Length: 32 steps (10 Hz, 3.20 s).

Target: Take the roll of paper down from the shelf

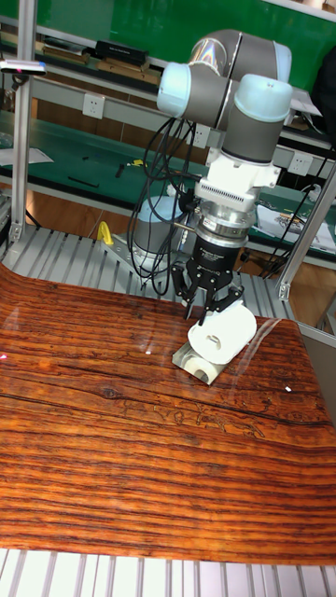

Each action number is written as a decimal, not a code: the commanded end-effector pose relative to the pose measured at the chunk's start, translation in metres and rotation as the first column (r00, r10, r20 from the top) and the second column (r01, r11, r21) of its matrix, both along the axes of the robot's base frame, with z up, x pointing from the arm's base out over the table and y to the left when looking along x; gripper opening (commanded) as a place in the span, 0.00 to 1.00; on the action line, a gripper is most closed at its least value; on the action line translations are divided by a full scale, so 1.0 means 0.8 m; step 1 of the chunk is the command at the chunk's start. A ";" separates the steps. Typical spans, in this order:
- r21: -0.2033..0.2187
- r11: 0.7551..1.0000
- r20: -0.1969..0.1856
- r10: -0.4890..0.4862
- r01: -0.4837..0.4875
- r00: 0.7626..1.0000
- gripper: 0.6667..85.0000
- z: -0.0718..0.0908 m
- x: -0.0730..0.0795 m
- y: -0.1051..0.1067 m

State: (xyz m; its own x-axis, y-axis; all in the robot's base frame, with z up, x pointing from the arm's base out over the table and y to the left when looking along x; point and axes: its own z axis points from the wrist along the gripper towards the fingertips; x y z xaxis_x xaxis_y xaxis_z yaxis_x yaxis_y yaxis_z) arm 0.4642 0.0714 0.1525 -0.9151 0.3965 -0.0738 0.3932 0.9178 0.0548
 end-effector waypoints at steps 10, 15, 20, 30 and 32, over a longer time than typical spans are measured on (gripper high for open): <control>0.069 0.995 -0.014 0.074 -0.073 0.997 0.56 0.002 -0.012 0.027; 0.089 0.996 0.033 0.013 -0.016 0.999 0.61 -0.006 -0.037 0.088; 0.078 0.997 0.041 0.018 -0.022 0.999 0.62 -0.022 -0.067 0.097; 0.039 0.991 -0.097 0.128 -0.125 0.987 0.55 -0.027 -0.114 0.083; 0.103 0.987 -0.110 0.137 -0.126 0.984 0.64 -0.025 -0.121 0.103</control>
